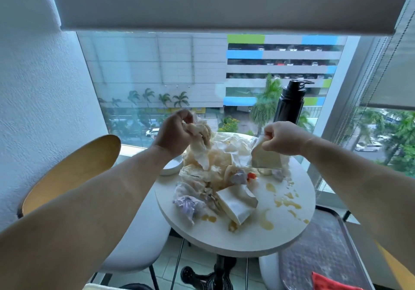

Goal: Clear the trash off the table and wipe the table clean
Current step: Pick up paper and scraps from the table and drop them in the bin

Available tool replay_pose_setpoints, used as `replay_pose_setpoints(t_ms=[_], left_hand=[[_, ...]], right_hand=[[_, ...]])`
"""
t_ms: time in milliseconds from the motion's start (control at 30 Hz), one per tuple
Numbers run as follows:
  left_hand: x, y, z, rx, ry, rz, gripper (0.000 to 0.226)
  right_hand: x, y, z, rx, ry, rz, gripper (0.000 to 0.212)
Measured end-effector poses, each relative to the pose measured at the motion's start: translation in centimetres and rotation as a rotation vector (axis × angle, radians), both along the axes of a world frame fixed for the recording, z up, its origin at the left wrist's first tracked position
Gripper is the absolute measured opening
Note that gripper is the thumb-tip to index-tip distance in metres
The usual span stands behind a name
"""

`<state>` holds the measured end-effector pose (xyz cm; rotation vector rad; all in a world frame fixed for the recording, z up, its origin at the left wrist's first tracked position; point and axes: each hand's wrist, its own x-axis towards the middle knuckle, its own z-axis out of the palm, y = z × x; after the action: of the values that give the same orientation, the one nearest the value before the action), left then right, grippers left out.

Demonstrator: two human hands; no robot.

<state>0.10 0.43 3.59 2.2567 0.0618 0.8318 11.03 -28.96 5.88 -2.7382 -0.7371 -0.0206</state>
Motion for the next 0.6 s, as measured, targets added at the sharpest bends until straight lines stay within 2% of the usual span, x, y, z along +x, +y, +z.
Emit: replay_pose_setpoints(t_ms=[167,367,467,533,600], left_hand=[[-0.3,0.1,1.8,-0.246,0.019,0.181,0.022],[-2.1,1.1,3.2,-0.721,-0.024,0.138,0.033],[-4.0,1.5,3.9,-0.901,-0.042,0.165,0.022],[-5.2,1.8,4.2,-0.994,-0.029,0.097,0.027],[-6.4,2.6,4.3,-0.997,-0.057,0.063,0.025]], right_hand=[[0.2,0.3,1.7,0.252,-0.064,-0.009,0.021],[-0.5,2.4,2.8,0.489,-0.072,-0.008,0.033],[-1.0,4.6,2.9,0.625,-0.004,0.002,0.032],[-1.9,6.4,2.9,0.694,0.049,-0.004,0.028],[-2.8,8.5,3.0,0.751,0.085,-0.002,0.028]])
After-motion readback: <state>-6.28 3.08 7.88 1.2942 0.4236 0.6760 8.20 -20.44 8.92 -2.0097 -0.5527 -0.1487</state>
